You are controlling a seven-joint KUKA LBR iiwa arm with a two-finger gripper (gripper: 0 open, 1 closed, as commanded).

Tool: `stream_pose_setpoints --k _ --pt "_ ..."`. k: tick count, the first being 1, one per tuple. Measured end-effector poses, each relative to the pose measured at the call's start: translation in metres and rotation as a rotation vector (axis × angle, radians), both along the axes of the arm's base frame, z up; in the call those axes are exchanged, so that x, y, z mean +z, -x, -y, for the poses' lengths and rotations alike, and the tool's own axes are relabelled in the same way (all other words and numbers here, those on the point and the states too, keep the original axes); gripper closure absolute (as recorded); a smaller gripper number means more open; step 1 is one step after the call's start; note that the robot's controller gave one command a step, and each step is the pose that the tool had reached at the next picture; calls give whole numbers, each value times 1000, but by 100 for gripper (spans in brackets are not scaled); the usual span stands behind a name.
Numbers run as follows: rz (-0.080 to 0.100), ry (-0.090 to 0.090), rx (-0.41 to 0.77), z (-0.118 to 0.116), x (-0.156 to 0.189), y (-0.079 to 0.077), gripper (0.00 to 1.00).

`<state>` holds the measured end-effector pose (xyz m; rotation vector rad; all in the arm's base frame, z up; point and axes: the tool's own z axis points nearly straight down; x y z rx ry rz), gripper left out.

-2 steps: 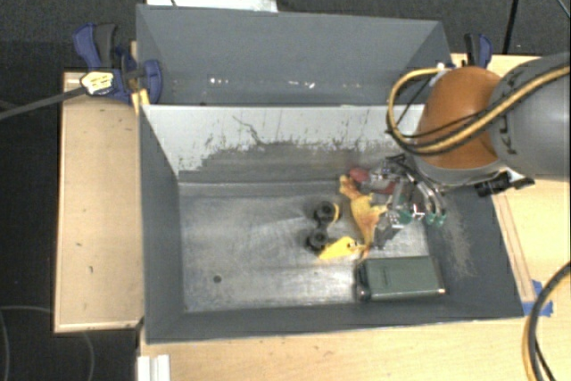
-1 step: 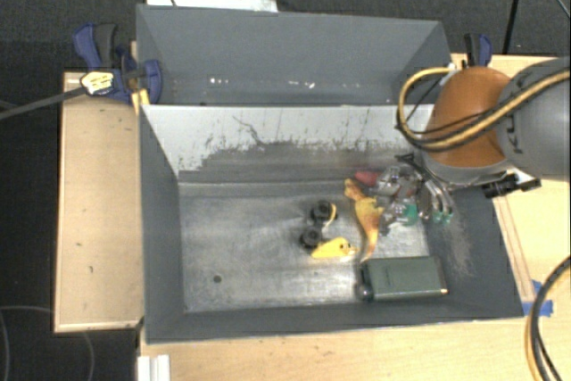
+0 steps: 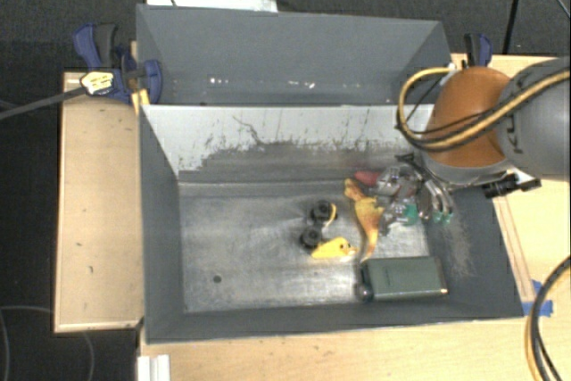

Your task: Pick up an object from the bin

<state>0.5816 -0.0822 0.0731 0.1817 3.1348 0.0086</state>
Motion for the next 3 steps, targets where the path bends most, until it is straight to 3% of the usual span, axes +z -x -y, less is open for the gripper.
stream_pose_setpoints --k 2,3 --pt "-5 1 1 0 14 2 100" --pt "-1 2 1 0 38 1 100"
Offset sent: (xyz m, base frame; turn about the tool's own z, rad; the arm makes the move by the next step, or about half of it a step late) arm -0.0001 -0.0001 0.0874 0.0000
